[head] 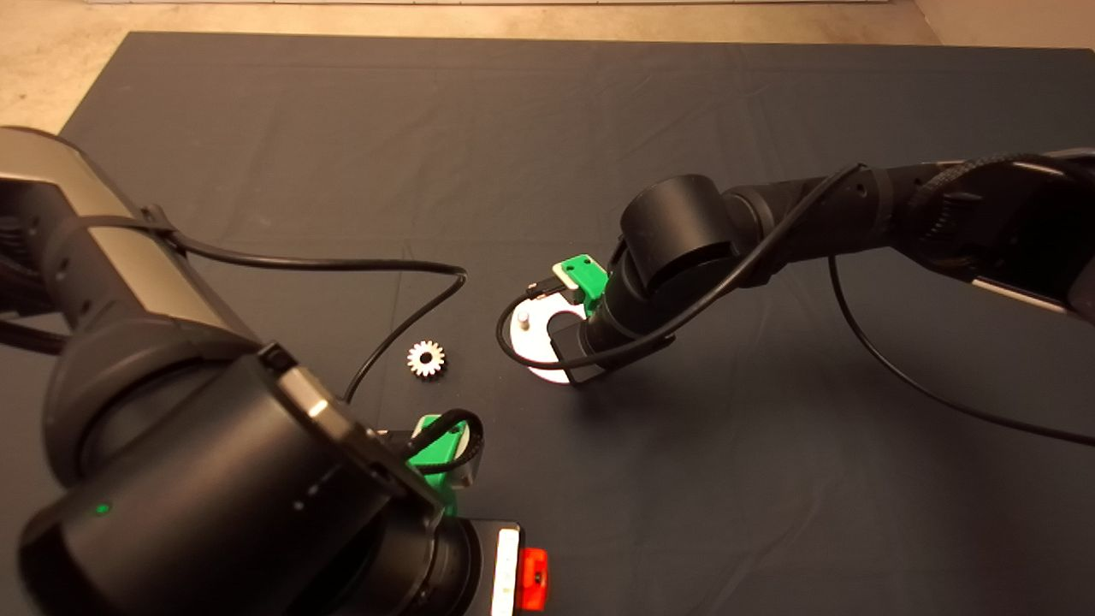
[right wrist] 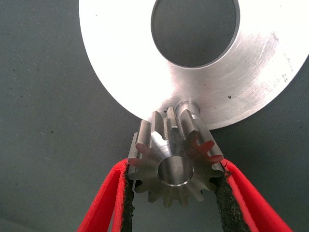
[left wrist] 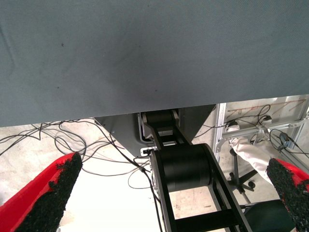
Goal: Install three planetary gears onto the carrier pins
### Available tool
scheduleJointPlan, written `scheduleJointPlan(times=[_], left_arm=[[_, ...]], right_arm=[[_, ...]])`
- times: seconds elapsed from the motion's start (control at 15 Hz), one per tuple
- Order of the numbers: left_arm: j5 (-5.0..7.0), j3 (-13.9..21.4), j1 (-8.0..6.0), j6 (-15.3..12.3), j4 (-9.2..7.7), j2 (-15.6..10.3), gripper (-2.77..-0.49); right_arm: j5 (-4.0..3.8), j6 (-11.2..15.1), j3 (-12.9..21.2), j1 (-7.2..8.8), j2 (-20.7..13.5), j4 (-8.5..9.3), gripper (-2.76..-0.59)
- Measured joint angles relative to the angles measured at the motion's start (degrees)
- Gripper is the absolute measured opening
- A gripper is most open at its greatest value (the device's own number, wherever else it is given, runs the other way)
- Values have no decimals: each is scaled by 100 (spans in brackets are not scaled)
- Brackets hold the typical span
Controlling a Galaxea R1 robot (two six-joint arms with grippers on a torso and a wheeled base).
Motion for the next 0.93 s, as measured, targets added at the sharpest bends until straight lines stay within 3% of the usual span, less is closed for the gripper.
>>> scheduleJointPlan(times=[0.93], left_arm=[[-2, 0, -2, -1, 0, -5, -49]], right_arm=[[-11, -237, -185, -26, 45, -5, -236]])
